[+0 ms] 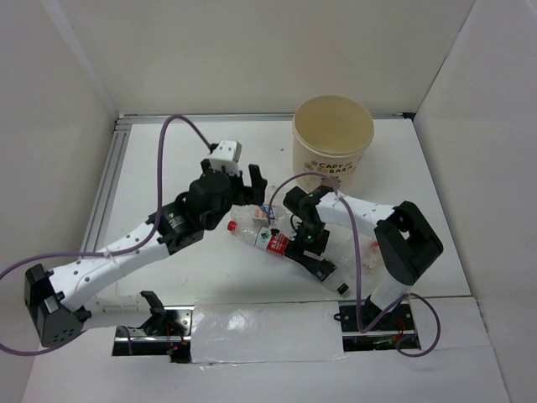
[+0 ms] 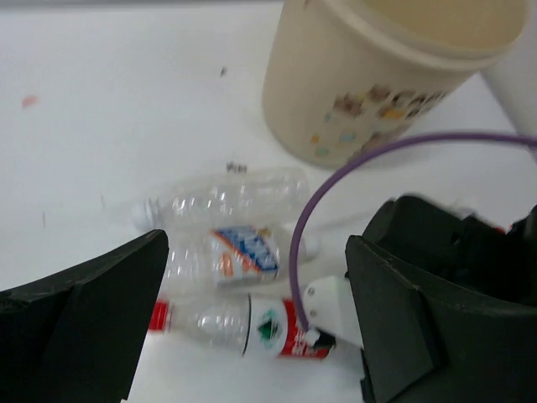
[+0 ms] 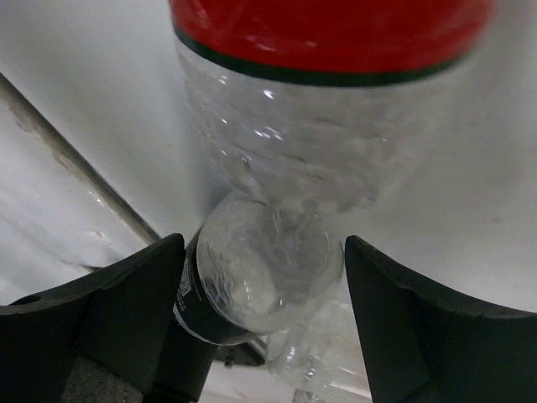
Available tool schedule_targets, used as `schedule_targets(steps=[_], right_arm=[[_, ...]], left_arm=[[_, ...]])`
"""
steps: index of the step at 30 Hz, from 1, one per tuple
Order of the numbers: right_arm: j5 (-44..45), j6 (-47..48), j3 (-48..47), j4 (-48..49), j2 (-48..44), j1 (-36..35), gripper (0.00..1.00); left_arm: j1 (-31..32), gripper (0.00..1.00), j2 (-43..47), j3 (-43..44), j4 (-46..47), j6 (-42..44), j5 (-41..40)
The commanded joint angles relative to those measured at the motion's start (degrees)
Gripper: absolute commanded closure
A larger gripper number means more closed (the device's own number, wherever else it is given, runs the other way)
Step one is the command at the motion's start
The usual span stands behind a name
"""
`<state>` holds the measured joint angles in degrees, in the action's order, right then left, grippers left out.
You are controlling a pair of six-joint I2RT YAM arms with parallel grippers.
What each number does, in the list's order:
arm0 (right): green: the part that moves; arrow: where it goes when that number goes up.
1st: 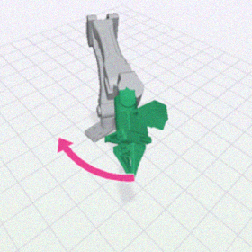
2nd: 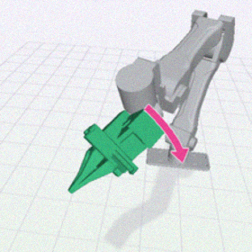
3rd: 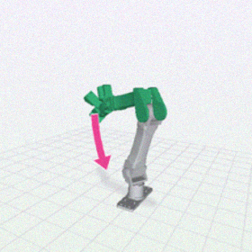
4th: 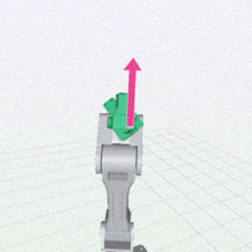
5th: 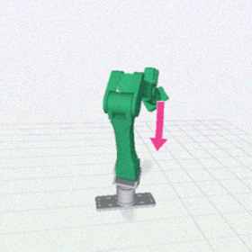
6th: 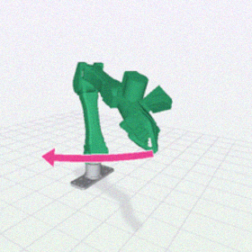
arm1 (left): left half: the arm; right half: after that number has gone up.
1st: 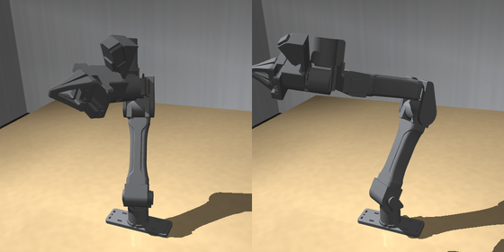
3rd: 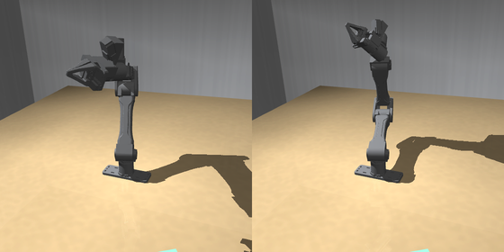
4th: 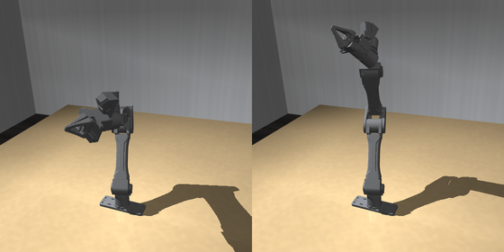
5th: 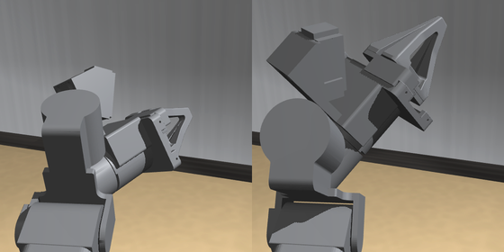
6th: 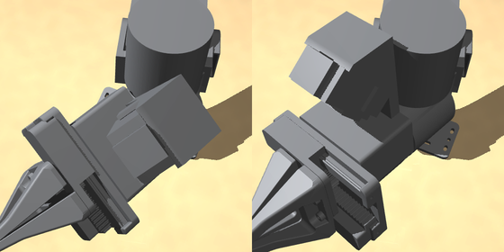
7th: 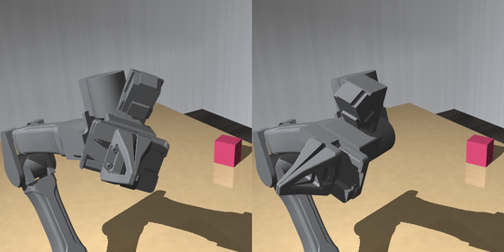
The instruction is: Put the plastic bottles in the bin
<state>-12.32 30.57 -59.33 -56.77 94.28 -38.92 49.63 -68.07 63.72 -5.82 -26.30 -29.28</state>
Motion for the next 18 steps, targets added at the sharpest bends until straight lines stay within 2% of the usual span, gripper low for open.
schedule_targets(steps=[1,5,9,11,13,18], right_arm=[[0.2,-2.7,-0.8,-4.8,0.6,-1.9,0.17],[-1.2,-4.1,-3.1,-7.4,0.6,-2.5,0.15],[0.3,-5.2,-1.5,-7.6,-0.5,-3.1,0.14],[0.3,-5.3,-1.5,-7.6,-0.5,-3.1,0.19],[0.8,-4.6,-2.0,-8.1,0.0,-3.1,0.25],[0.8,-2.9,-0.9,-8.1,1.2,-3.1,0.61]], left_arm=[[1.3,0.00,4.9,-7.9,-3.9,-7.5,-2.9],[2.7,0.00,9.4,-13.0,-8.1,-13.1,-2.9],[3.3,0.00,12.4,-16.5,-8.8,-16.6,-2.9],[3.8,0.00,13.0,-17.3,-9.3,-17.7,-2.9],[3.8,0.00,13.0,-17.9,-9.3,-18.4,-2.9],[4.9,0.00,13.6,-18.5,-10.5,-19.6,-3.4]])
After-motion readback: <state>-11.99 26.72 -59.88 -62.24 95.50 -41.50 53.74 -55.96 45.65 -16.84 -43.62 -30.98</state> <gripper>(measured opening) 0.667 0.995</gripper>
